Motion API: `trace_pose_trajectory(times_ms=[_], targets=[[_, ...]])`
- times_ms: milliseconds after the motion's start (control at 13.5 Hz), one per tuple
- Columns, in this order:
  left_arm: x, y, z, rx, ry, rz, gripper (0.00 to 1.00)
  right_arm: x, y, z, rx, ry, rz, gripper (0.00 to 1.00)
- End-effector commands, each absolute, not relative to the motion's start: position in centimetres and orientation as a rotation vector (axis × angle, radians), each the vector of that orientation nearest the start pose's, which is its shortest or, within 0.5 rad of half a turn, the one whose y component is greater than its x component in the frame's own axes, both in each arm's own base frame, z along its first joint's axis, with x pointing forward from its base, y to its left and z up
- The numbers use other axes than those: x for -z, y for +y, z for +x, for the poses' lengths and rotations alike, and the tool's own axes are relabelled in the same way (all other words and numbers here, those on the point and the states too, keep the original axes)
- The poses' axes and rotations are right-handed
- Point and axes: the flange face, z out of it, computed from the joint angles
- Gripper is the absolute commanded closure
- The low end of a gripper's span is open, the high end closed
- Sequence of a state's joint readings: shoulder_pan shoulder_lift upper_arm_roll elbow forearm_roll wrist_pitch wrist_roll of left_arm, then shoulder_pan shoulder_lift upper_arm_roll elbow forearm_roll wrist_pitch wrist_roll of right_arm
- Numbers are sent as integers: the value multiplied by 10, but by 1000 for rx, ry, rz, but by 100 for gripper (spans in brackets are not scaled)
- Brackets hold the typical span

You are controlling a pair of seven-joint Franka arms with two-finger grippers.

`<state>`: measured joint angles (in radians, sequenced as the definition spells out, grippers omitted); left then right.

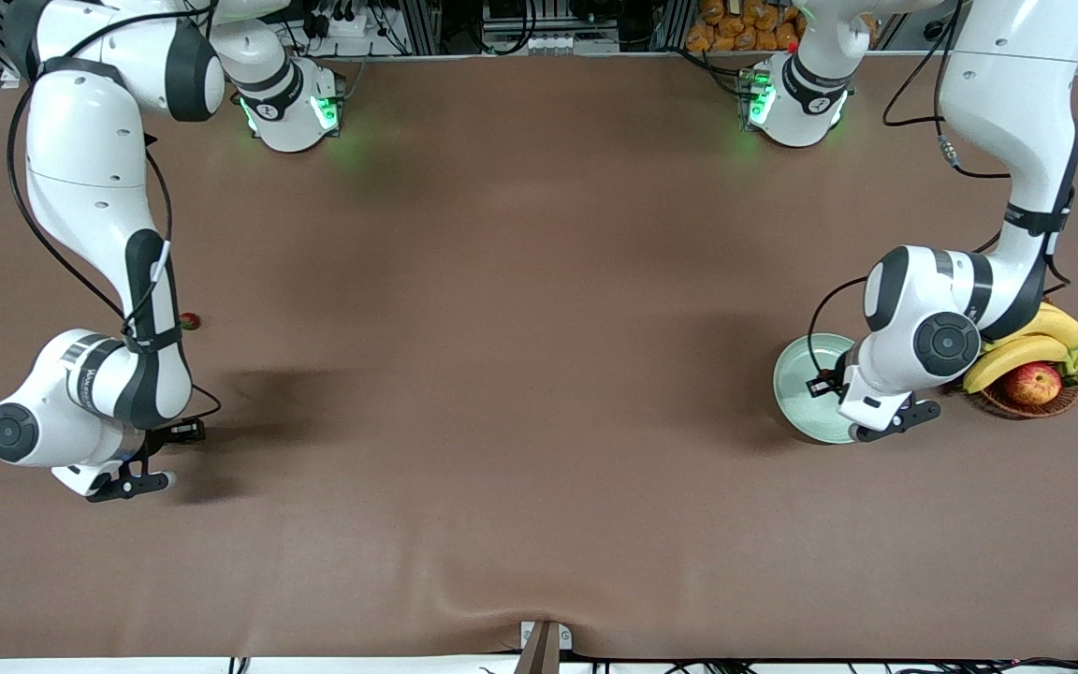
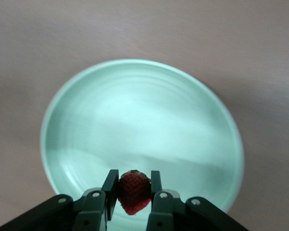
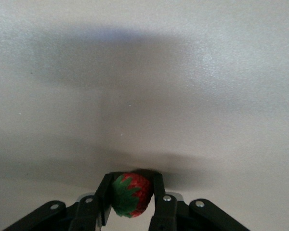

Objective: Collect all strawberries into plate
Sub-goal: 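Lower the strawberry onto the green plate and open the left gripper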

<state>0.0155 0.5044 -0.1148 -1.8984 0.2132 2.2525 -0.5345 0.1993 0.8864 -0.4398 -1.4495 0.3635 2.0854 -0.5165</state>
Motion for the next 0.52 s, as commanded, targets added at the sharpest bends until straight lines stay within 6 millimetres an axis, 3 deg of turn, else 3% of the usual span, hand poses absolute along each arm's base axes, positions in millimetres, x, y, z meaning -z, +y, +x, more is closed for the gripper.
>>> trace_pose_trajectory(times_ms=[0,74,148,222,443], targets=[[-215,-31,615,-113,-372,-2933,80,-183,-88,695,-245,-331,-3089,100],[-216,-31,616,-108,-369,-2933,46,-189,-80,698,-232,-353,-3088,100],[-218,-31,618,-103,-354,-2936,20,-196,-63,701,-214,-390,-3083,100],[-221,-32,618,-97,-341,-2939,0,-204,-34,707,-190,-450,-3075,100],[-233,-29,619,-78,-349,-2937,0,-225,55,721,-95,-621,-3031,100]])
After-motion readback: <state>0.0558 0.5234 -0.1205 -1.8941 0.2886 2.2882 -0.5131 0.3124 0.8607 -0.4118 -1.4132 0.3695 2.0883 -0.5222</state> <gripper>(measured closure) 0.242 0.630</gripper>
